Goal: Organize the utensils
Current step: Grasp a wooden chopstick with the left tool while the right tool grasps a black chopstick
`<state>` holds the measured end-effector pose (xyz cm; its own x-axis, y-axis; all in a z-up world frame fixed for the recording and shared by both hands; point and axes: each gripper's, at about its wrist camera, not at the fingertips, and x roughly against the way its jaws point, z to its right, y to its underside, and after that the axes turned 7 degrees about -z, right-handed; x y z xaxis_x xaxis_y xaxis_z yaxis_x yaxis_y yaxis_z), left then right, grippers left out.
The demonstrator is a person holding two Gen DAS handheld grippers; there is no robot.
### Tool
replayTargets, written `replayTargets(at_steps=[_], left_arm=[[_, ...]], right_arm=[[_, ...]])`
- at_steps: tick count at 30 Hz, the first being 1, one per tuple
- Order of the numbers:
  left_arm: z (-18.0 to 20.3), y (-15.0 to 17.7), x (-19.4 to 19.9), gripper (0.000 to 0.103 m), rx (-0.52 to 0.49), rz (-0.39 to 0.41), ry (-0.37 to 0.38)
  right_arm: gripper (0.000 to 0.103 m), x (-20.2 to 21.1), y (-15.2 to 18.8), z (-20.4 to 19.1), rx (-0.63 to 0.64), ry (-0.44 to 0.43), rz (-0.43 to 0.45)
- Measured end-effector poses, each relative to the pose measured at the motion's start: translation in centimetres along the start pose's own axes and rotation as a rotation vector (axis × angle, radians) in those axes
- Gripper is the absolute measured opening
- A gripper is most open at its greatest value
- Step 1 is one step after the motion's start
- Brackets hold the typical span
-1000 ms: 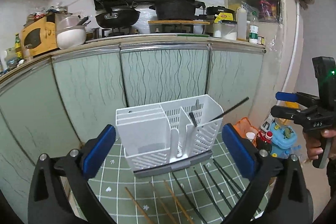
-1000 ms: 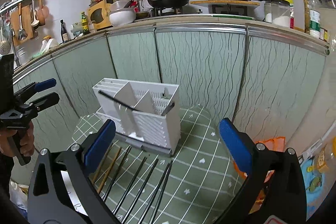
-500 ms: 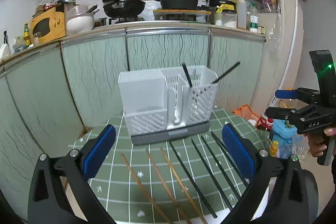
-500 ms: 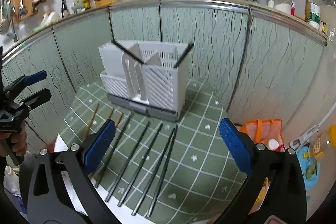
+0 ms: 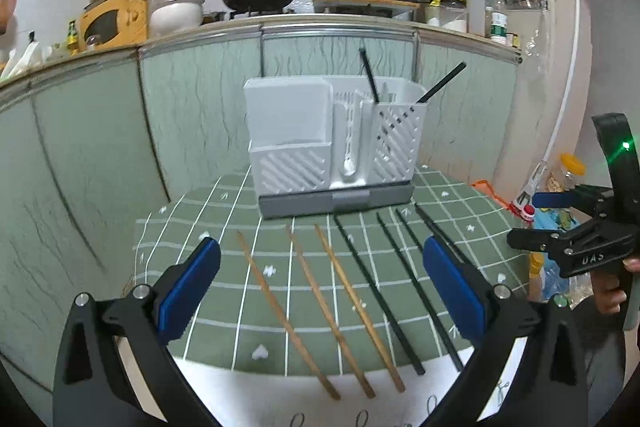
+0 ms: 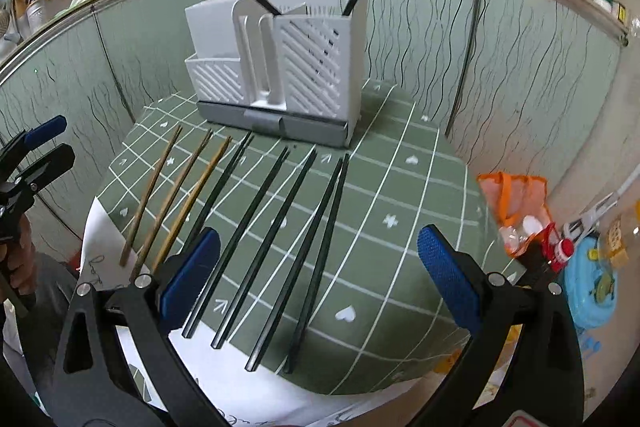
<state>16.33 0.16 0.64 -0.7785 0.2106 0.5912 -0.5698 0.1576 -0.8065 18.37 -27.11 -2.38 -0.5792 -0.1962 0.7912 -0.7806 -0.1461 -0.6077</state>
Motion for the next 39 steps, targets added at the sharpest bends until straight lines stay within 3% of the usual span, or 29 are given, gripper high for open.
replayTargets(at_steps=[5,15,19,22,23,26,31,36,39], left_arm=[[-0.3,2.5,-0.4,0.099,0.020,0.000,-0.030],[-1.2,6.0,-2.5,0.098,0.093,-0.076,-0.105],[-2.0,7.2,-3.5,0.085,0.144,-0.108,-0.144],[-1.7,7.6,-4.2,0.072,0.146,-0.135,-0.173],[-1.5,7.8,-4.5,0.064,0.138,-0.148,-0.175],[-0.8,8.2,-5.5,0.057,0.129,-0.190,-0.170],[-0.2,8.9,-6.4,0.052,0.132,-0.223,-0.183],[0.1,9.5,-6.8,0.042,0.139,-0.239,-0.182],[0.5,9.7,-6.9,0.041,0.133,-0.236,-0.203]], right_arm=[[0.095,-1.1,2.0,0.4,-0.057,-0.003,0.002],[0.095,-1.7,4.5,0.3,-0.095,0.087,0.067],[0.093,-1.6,5.2,0.1,-0.085,0.137,0.094],[0.084,-1.8,5.6,-0.1,-0.078,0.149,0.096],[0.083,-1.9,5.7,-0.2,-0.074,0.155,0.094],[0.073,-2.3,6.2,-0.3,-0.090,0.141,0.074],[0.057,-3.4,7.1,-0.4,-0.114,0.110,0.026],[0.043,-4.0,7.5,-0.9,-0.093,0.138,0.001],[0.030,-4.5,7.7,-1.2,-0.083,0.146,-0.015]])
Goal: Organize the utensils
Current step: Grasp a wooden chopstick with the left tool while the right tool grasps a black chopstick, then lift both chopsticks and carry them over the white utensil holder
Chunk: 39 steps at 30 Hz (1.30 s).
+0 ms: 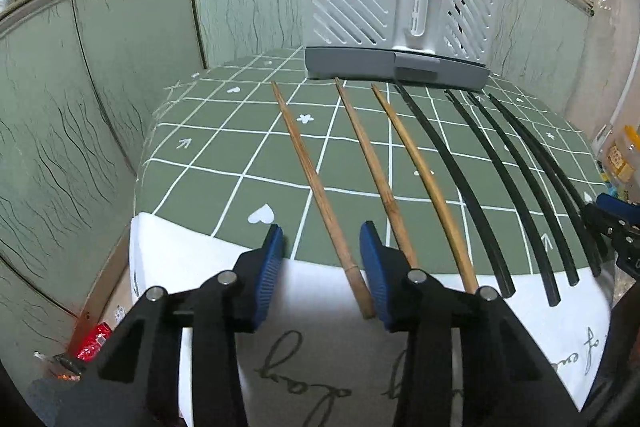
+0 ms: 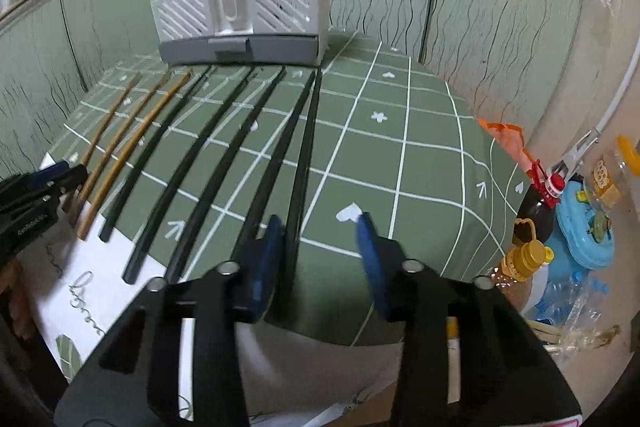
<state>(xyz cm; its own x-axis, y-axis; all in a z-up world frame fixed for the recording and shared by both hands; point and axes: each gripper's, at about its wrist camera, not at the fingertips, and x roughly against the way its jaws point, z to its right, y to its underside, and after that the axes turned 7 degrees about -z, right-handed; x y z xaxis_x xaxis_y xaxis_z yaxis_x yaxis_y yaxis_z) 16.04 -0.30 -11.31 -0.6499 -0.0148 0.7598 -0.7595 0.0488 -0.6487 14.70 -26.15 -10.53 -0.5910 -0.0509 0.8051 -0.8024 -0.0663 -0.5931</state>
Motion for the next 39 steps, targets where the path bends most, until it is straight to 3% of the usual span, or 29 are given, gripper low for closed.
replayTargets(at_steps=[5,9,11,23,39], left_arm=[[0.4,0.1,0.0,0.038,0.037,0.010,-0.015],[0.8,0.2,0.0,0.013,0.034,0.017,-0.065],[0.5,0.1,0.0,0.009,0.039,0.014,-0.073],[-0.6,-0.3,1.1,0.008,0.063,0.005,-0.007],[-3.1,-2.2,6.4,0.008,0.049,0.095,0.089]], right_arm=[[0.016,0.0,0.2,-0.6,0.011,-0.012,-0.001],[0.014,0.0,0.1,-0.6,0.009,-0.015,-0.003],[0.010,0.1,0.2,-0.6,0.012,-0.018,0.001],[0.006,0.7,0.1,0.2,-0.051,-0.028,0.010],[0.006,5.0,-1.0,1.6,-0.049,-0.061,0.063]])
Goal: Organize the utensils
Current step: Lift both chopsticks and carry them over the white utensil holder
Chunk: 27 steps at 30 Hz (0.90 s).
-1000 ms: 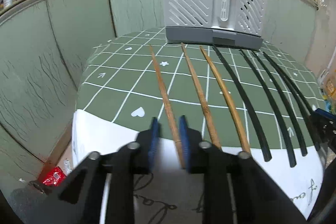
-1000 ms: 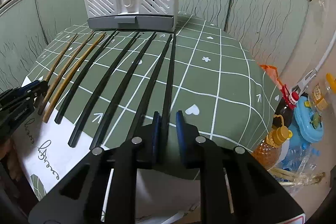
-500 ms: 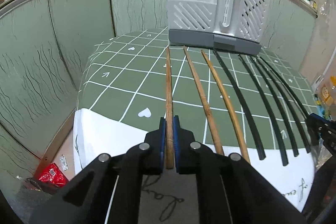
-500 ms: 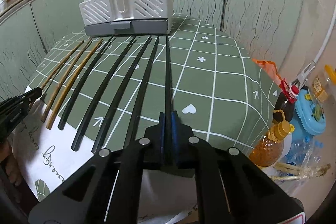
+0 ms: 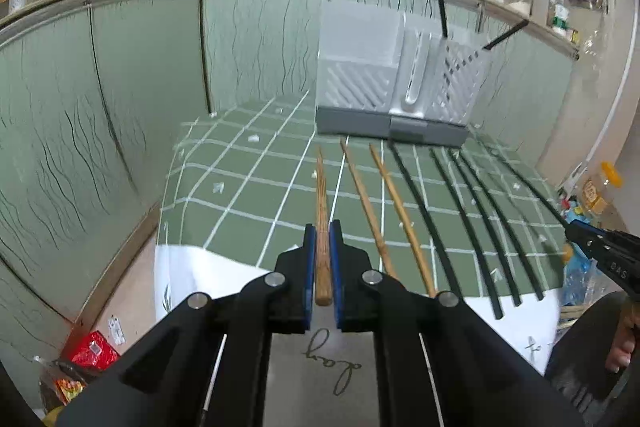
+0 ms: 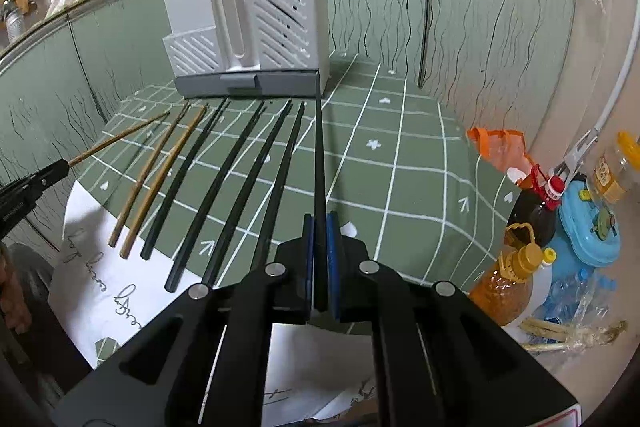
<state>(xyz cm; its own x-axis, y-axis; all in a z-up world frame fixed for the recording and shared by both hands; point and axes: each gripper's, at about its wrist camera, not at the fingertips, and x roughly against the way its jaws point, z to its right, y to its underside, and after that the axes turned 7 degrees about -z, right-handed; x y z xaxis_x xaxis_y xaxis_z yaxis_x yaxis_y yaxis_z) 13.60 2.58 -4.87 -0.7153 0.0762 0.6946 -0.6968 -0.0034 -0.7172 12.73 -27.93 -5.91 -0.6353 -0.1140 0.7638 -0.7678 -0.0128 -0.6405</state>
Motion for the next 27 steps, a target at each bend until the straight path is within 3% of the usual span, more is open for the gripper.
replayTargets(at_steps=[27], left_arm=[[-1.6,-7.5,6.7,0.008,-0.046,0.142,0.078]], right_arm=[[0.006,8.4,-8.0,0.9,0.011,-0.068,0.203]])
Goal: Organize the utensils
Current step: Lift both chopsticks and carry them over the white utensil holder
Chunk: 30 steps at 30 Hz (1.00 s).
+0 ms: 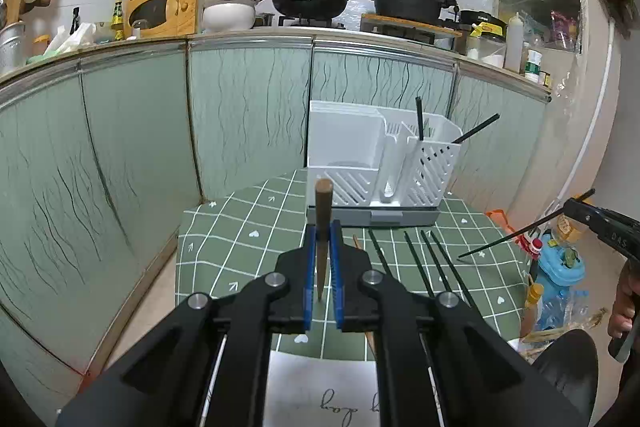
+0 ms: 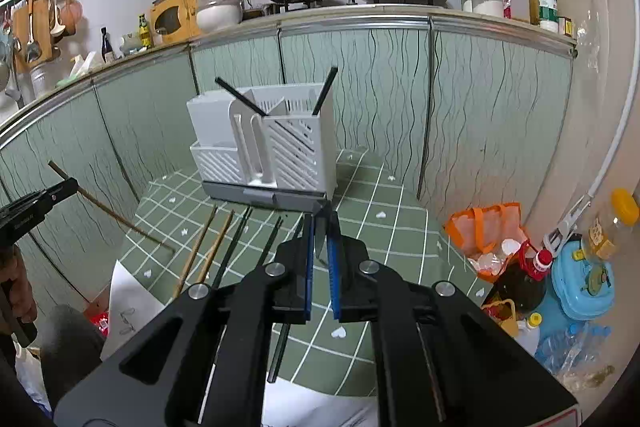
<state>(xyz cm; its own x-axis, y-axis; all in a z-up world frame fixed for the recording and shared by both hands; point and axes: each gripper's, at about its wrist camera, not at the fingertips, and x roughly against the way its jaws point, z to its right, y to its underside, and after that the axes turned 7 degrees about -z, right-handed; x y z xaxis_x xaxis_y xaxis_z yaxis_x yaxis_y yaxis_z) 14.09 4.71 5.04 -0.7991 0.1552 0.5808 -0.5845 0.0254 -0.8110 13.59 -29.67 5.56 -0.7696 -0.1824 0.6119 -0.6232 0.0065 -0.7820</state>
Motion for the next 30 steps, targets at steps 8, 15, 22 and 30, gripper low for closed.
replayTargets(at_steps=[8,15,22,30], left_arm=[[0.1,-1.4,0.8,0.008,-0.014,0.013,0.029],[0.2,-2.9,0.4,0.008,-0.030,0.002,0.090],[0.7,-5.8,-0.6,0.008,-0.046,0.002,0.198],[3.1,-10.6,-0.9,0.008,-0.094,0.027,0.280]], right_arm=[[0.006,0.9,-1.5,-0.7,0.017,-0.025,0.023],[0.006,1.4,-3.1,-0.8,0.033,-0.055,0.030],[0.006,1.6,-5.3,-0.6,0.045,-0.090,0.034],[0.006,2.7,-9.2,0.2,0.042,-0.130,0.070]])
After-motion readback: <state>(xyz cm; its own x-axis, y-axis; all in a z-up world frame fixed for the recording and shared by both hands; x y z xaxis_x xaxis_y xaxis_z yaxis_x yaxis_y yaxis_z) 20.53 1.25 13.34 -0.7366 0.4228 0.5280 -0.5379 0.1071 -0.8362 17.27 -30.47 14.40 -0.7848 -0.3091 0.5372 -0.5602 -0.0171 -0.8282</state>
